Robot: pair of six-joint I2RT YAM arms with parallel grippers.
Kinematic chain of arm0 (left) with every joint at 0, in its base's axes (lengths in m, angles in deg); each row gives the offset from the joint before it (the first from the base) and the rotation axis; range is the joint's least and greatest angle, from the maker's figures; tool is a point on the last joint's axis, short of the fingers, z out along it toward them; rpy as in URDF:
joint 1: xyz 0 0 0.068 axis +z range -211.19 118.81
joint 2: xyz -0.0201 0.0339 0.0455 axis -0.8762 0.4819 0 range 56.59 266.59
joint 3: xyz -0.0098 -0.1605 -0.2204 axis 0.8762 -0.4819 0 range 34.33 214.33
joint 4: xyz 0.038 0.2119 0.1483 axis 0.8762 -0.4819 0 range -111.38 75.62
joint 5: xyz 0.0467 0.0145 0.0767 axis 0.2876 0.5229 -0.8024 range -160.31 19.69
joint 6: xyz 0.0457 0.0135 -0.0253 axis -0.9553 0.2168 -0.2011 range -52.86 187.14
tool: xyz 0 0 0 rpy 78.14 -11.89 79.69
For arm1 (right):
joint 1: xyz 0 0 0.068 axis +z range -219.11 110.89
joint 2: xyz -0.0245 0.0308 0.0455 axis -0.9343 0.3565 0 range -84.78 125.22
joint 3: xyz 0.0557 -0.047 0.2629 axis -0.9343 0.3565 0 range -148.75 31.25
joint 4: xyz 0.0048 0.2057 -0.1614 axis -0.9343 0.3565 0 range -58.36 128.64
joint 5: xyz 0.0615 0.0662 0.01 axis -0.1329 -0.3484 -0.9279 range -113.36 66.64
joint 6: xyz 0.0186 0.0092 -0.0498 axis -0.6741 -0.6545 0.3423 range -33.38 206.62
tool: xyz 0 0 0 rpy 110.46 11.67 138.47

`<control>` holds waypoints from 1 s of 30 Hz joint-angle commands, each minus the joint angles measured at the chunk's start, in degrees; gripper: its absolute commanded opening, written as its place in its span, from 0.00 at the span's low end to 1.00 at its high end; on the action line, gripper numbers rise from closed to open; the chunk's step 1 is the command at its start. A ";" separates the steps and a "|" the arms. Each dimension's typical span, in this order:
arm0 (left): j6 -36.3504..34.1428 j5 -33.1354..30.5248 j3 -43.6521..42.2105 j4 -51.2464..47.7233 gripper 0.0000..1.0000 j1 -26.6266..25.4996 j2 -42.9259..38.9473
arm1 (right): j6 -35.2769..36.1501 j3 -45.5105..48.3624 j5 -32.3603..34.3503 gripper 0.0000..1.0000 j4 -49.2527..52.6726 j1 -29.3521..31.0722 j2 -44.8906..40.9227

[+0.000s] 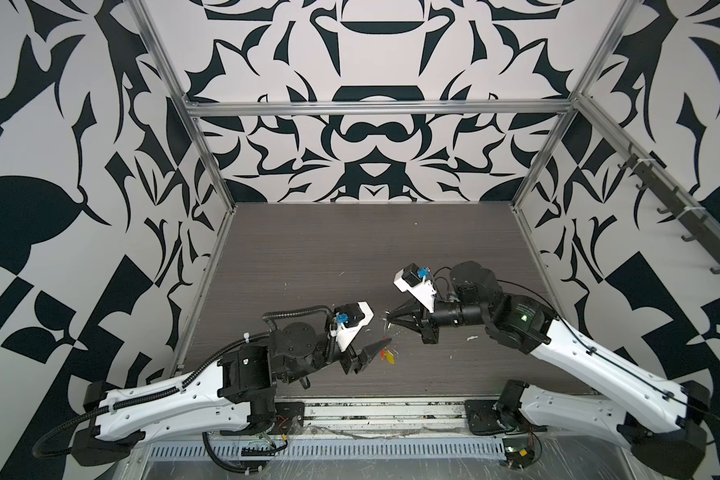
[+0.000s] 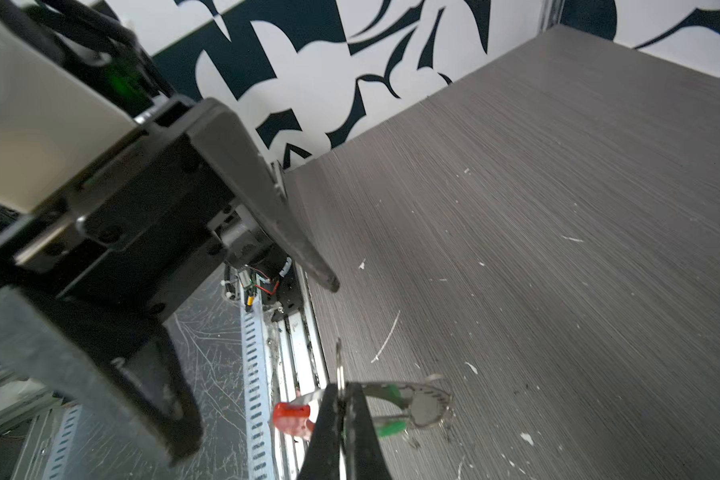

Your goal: Remove the keys from the keyring

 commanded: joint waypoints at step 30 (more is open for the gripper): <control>4.07 34.49 0.60 0.78 0.44 16.94 6.19 | 16.38 -9.96 -3.71 0.00 18.30 0.04 4.94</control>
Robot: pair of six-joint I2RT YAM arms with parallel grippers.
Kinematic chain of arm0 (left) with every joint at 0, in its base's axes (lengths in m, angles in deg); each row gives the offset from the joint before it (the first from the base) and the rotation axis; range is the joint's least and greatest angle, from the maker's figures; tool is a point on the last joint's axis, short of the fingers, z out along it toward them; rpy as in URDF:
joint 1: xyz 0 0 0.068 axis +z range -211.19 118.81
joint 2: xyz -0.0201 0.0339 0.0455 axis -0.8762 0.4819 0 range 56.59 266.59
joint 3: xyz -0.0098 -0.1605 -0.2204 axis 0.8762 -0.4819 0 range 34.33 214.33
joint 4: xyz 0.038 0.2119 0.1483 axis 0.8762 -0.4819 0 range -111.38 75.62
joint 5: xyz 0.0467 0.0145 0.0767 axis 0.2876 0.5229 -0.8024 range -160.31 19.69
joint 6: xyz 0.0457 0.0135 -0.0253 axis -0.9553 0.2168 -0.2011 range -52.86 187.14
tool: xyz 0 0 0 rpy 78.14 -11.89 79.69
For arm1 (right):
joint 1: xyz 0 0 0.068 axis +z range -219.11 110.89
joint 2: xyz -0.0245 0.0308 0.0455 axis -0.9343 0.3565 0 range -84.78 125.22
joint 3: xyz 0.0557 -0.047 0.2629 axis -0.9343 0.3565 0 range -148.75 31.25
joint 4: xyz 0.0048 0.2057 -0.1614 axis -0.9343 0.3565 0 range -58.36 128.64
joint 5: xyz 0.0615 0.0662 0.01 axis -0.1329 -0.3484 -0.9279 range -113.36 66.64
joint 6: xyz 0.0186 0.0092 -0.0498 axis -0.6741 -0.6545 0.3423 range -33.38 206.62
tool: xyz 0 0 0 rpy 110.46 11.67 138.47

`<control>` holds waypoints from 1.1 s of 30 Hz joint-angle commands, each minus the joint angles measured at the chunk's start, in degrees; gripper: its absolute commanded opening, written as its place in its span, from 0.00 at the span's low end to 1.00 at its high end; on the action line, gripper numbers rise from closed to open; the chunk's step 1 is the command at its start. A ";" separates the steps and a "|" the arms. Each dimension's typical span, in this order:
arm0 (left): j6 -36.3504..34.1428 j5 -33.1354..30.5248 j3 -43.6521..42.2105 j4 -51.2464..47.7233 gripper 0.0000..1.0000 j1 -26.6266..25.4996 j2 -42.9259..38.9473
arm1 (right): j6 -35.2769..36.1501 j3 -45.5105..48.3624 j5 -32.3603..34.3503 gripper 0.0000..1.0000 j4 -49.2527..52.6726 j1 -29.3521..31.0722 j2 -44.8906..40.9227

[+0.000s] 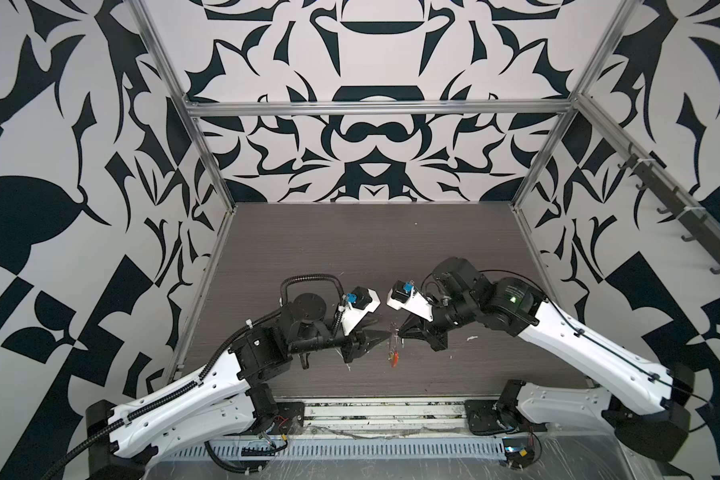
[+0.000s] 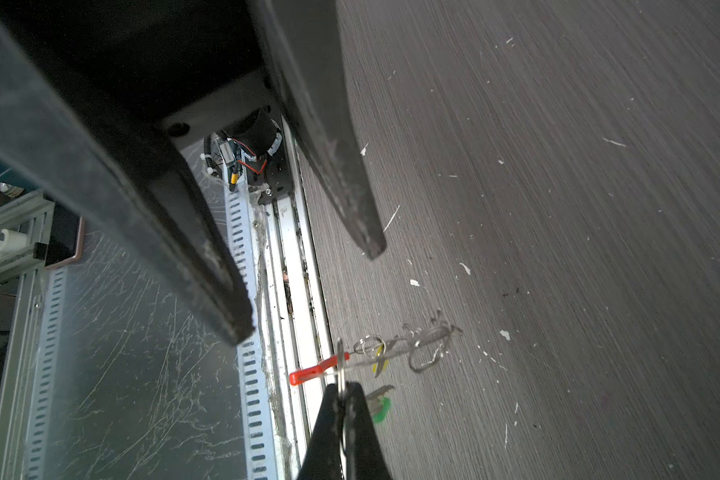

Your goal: Remove the keys from the keyring

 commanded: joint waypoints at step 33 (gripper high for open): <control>2.39 3.04 -2.23 7.76 0.00 0.56 1.13 | -4.20 3.43 -3.58 0.01 -12.48 0.14 -4.06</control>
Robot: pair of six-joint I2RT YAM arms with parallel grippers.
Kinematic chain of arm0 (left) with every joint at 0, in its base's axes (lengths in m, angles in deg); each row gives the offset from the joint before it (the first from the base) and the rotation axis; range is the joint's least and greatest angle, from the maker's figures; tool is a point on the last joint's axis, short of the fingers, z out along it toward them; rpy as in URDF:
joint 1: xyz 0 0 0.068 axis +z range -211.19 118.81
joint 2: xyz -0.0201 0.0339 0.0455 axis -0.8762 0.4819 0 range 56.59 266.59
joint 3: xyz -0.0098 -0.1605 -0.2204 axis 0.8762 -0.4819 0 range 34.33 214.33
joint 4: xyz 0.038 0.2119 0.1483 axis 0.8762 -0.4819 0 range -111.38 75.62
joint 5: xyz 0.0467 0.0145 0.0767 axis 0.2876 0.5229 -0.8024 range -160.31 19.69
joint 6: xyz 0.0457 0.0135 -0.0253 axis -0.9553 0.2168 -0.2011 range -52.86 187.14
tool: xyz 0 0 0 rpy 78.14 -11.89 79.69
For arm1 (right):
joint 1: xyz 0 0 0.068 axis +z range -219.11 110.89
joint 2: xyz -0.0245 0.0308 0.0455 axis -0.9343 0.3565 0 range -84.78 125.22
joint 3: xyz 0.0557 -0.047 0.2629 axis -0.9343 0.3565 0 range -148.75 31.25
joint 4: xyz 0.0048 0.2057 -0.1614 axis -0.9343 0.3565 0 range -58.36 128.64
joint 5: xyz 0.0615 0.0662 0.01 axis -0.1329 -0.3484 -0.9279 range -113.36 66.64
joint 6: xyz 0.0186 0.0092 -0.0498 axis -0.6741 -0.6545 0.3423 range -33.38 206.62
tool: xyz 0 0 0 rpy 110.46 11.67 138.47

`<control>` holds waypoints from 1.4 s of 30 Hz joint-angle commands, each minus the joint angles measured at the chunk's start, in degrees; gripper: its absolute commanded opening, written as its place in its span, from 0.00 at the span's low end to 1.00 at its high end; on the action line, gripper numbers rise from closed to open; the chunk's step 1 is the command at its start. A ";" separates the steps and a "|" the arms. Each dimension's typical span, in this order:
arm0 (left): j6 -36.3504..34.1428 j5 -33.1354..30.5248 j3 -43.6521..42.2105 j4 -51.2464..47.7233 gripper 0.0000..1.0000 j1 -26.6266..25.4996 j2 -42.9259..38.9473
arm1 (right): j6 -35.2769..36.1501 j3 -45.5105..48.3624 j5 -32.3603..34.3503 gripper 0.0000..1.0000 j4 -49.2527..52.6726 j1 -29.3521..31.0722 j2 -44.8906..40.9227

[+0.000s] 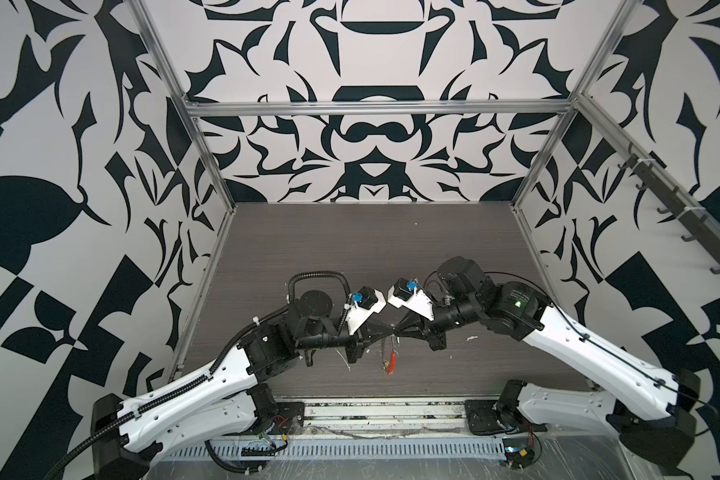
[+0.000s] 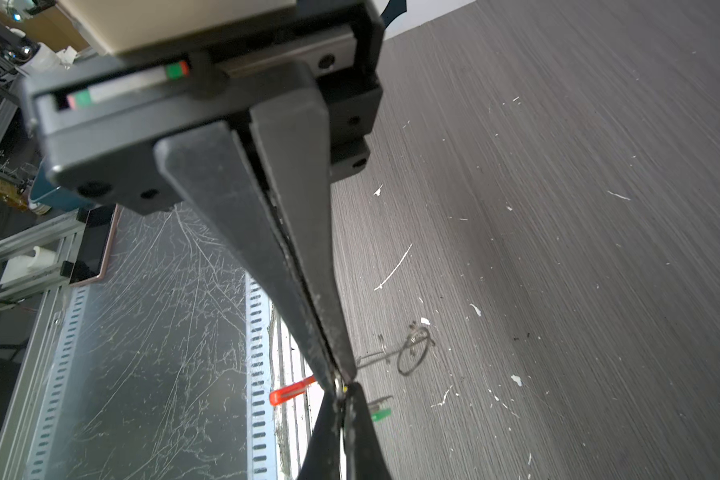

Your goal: Remove the keys from the keyring

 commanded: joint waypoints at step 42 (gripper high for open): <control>4.84 -2.65 -3.81 13.82 0.00 0.04 -6.30 | -10.12 12.21 0.66 0.00 -22.05 0.06 -7.89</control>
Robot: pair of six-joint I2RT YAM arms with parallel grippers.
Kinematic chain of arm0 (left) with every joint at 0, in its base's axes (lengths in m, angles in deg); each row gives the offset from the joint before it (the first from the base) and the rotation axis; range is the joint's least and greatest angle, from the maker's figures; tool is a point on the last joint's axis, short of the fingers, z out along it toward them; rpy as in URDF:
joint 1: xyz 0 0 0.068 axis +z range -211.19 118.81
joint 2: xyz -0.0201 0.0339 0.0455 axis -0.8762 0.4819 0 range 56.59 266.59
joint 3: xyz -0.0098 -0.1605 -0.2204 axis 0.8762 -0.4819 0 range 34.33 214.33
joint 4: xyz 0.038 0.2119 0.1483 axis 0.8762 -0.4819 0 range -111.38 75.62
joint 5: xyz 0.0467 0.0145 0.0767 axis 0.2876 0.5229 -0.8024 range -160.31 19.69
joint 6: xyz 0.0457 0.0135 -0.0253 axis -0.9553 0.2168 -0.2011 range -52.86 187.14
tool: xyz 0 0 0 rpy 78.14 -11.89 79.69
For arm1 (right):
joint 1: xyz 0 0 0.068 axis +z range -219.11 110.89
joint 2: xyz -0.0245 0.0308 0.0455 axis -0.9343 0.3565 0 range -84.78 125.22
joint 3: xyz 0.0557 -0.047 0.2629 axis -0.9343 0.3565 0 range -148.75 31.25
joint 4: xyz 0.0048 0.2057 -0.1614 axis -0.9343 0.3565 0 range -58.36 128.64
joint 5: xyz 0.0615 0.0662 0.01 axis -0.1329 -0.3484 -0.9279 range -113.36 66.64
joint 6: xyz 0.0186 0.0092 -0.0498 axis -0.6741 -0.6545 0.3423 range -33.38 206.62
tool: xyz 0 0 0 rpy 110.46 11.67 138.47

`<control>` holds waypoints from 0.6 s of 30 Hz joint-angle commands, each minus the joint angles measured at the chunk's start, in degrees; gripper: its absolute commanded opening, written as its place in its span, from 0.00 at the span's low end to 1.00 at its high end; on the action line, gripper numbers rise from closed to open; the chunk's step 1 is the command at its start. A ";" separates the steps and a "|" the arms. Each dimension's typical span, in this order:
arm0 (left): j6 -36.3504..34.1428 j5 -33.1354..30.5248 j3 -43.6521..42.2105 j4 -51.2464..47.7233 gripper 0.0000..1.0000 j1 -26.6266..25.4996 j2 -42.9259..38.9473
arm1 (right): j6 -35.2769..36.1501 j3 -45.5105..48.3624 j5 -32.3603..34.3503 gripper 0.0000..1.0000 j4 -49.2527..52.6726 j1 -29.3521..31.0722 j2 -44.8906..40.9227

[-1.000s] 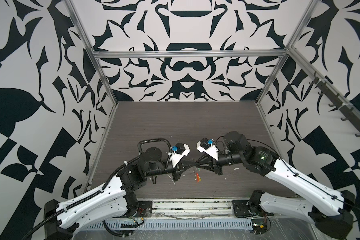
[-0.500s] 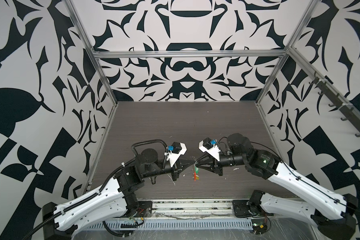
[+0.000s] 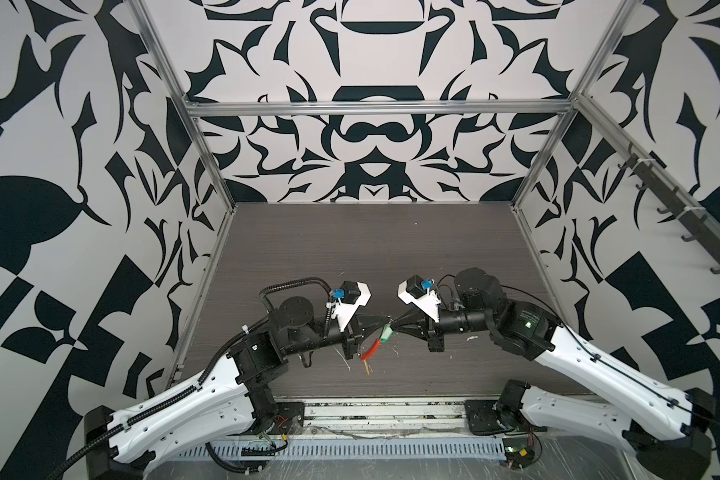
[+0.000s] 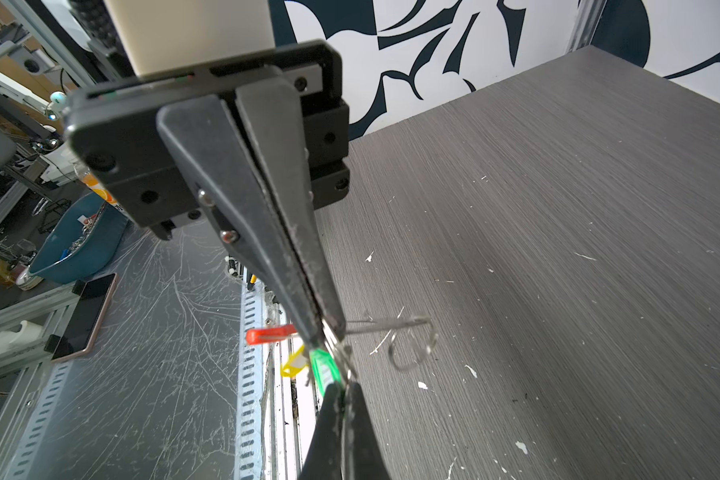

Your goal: Remove the keys from the keyring

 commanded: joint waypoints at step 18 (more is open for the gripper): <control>1.57 1.62 -1.93 7.22 0.00 -0.19 -2.30 | -3.77 3.98 0.65 0.00 -7.17 0.10 -1.70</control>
